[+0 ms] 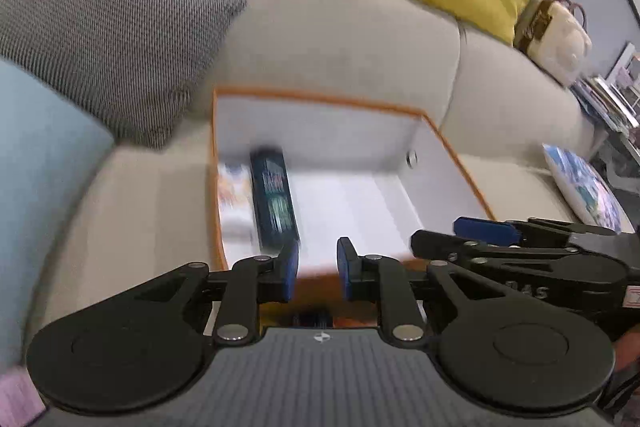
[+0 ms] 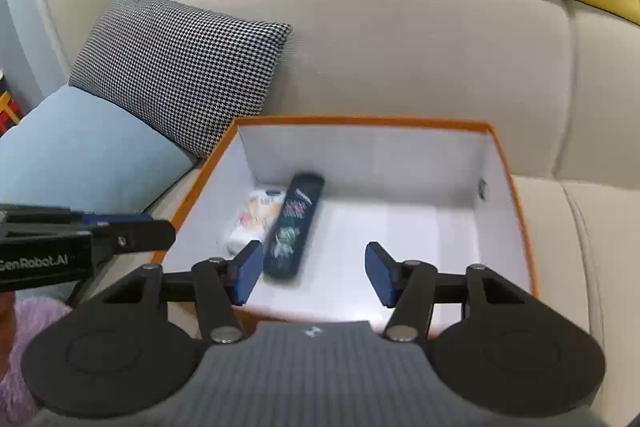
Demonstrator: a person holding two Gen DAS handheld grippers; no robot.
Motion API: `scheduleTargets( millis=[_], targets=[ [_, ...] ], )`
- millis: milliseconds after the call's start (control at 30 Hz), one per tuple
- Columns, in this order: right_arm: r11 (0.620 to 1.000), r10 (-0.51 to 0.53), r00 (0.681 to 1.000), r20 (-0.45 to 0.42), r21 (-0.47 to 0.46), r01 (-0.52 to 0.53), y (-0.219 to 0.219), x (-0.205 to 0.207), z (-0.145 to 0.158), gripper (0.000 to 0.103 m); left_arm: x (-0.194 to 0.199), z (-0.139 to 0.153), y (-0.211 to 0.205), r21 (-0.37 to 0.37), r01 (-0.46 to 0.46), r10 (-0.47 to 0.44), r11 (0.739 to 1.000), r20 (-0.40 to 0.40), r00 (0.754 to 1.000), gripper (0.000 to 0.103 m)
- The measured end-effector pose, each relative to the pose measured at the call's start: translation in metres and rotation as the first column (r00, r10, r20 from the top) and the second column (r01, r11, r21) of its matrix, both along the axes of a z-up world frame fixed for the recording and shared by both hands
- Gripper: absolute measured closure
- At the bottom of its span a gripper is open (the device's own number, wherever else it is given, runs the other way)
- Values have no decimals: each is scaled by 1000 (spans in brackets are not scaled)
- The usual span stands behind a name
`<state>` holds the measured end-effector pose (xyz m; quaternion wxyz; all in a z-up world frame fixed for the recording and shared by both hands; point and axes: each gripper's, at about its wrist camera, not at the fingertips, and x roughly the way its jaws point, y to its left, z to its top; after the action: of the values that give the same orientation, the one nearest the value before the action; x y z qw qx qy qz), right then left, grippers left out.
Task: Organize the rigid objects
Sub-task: 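Open both grippers and withdraw them from the box, then grasp the pink pump bottle with the left gripper while the right grasps the pink cup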
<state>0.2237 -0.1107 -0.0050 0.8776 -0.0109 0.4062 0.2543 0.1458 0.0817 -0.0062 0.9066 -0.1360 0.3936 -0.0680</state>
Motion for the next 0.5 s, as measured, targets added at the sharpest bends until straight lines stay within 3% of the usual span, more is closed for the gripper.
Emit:
scheduleTargets(
  millis=[133, 333, 500],
  targets=[
    [998, -59, 997, -55, 8, 59, -18, -30, -14, 44, -18, -24, -6, -32, 24, -26, 999, -62, 998, 76],
    [994, -101, 979, -178, 11, 105, -24, -65, -51, 45, -38, -50, -16, 0, 48, -47, 999, -160, 986, 61],
    [993, -115, 957, -267, -9, 117, -19, -68, -75, 45, -38, -67, -32, 94, 88, -67, 992, -209, 976, 58]
  ],
)
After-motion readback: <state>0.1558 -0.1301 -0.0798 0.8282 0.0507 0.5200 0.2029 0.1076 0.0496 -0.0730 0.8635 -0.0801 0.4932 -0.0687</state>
